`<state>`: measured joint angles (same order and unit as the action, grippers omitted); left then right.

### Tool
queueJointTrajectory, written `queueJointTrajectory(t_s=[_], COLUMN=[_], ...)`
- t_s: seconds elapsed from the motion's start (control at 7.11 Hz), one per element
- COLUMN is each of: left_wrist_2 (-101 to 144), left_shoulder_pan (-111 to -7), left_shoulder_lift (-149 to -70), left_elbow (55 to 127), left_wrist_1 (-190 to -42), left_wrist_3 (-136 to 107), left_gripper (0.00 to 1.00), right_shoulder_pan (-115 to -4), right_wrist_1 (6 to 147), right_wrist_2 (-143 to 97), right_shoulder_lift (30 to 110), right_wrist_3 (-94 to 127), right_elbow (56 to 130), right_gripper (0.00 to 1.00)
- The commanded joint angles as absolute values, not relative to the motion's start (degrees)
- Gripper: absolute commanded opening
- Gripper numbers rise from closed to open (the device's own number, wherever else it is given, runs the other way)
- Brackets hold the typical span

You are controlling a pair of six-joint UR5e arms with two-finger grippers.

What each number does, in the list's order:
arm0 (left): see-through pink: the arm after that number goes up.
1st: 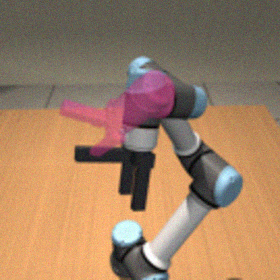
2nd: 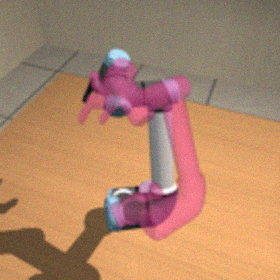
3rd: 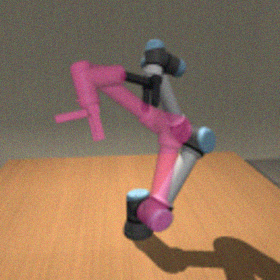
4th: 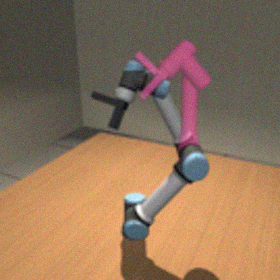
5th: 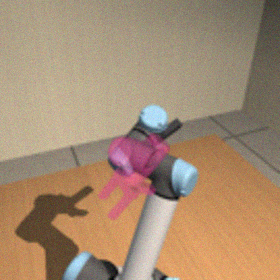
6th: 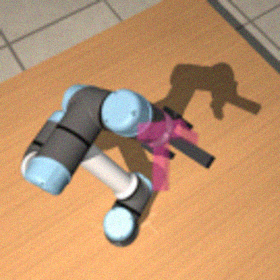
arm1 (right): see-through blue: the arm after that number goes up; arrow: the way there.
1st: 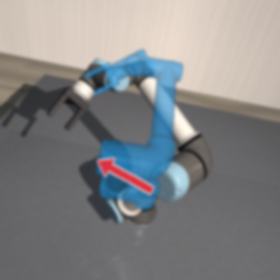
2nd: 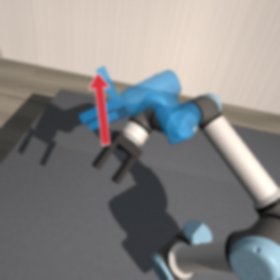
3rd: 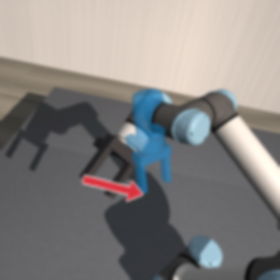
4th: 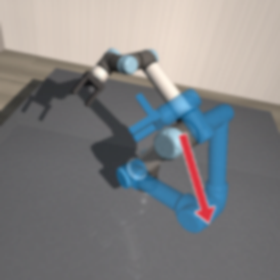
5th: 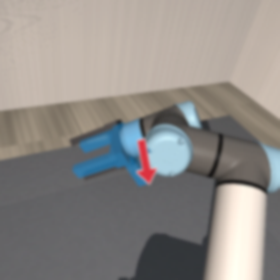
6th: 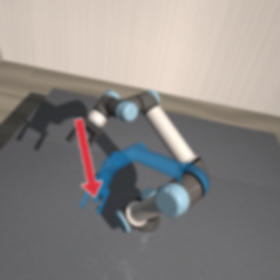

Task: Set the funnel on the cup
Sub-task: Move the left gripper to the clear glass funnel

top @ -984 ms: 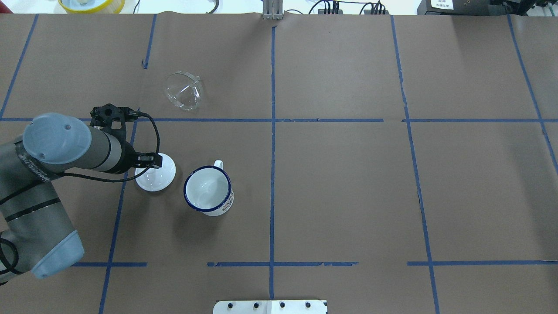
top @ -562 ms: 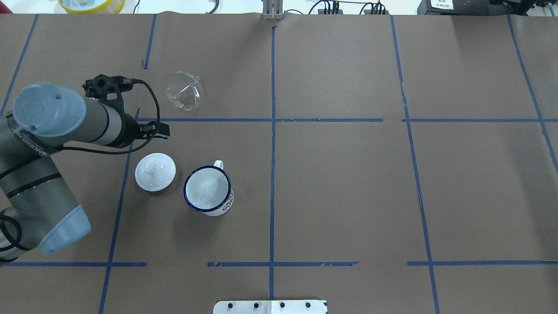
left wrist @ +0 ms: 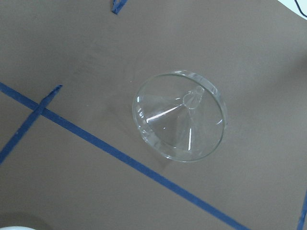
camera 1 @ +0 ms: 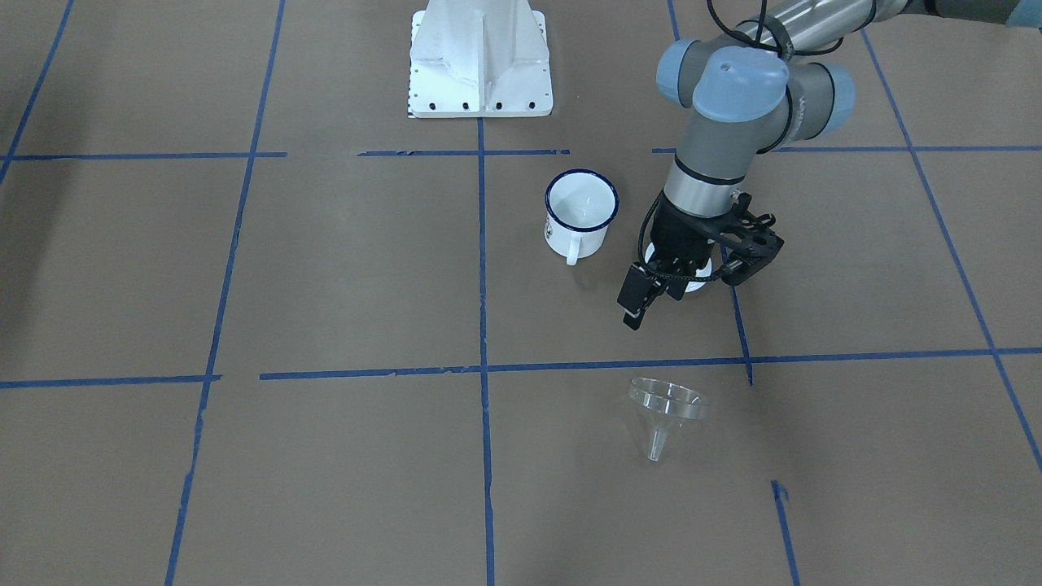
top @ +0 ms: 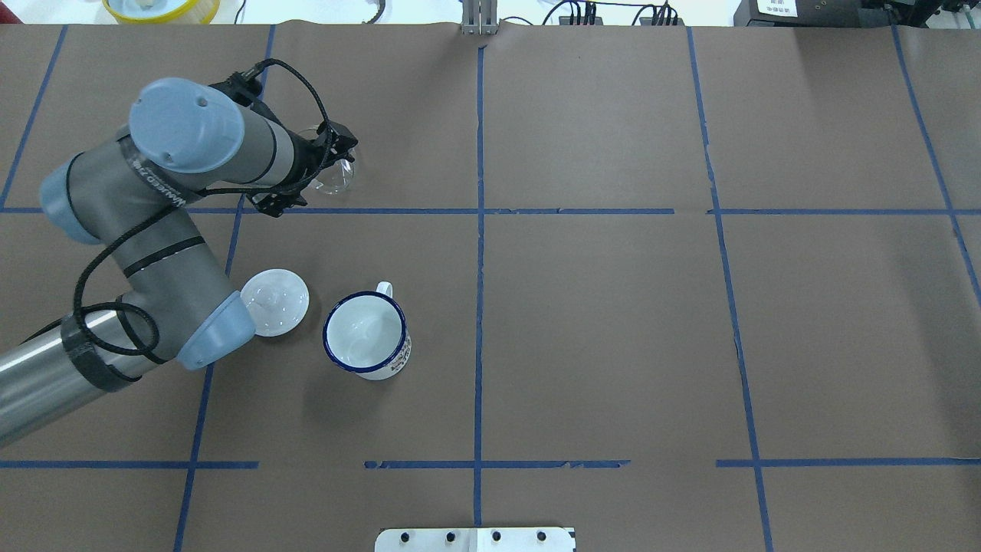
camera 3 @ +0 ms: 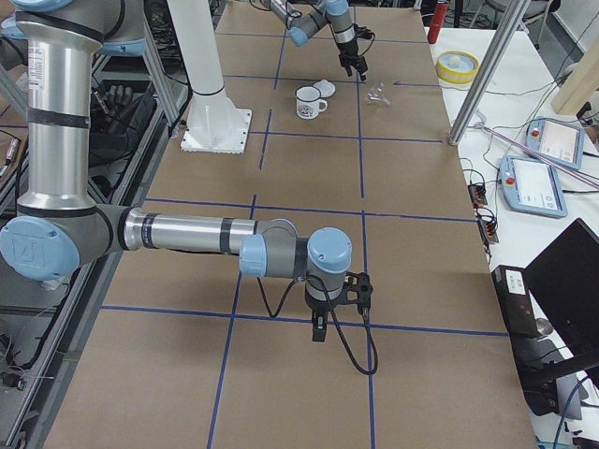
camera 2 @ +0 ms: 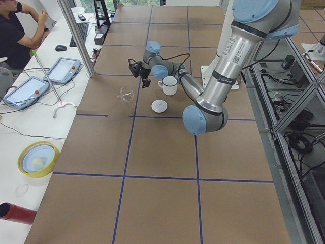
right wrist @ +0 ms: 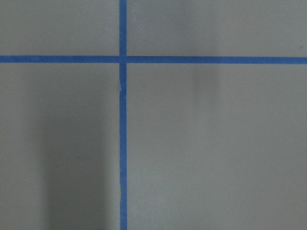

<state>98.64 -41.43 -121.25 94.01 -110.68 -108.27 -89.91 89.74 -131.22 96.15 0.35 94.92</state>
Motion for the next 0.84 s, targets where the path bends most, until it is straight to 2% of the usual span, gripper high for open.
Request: queueJointTrajectory(t_s=[0.0, 0.42, 0.56, 0.7], left_wrist_2=[91.3, 85.8, 85.8, 85.4], left_shoulder_pan=[-40.3, -38.3, -38.3, -38.2], left_shoulder_lift=[-124.6, -125.5, -125.6, -125.6], left_elbow=[86.0, 79.4, 78.5, 77.7], left_wrist_1=[-116.8, -122.1, -123.1, -123.1], left_wrist_3=[-121.8, -123.7, -123.5, -122.9], left_gripper=[1.0, 0.99, 0.89, 0.69], right_shoulder_pan=[-89.9, -89.9, -89.9, -89.9], right_wrist_1=[89.7, 89.7, 89.7, 89.7], right_wrist_2=[-131.2, -131.2, -131.2, -131.2], right_shoulder_lift=[96.2, 96.2, 96.2, 96.2], right_wrist_3=[0.4, 0.4, 0.4, 0.4], right_elbow=[94.9, 94.9, 94.9, 94.9], right_gripper=[1.0, 1.0, 1.0, 1.0])
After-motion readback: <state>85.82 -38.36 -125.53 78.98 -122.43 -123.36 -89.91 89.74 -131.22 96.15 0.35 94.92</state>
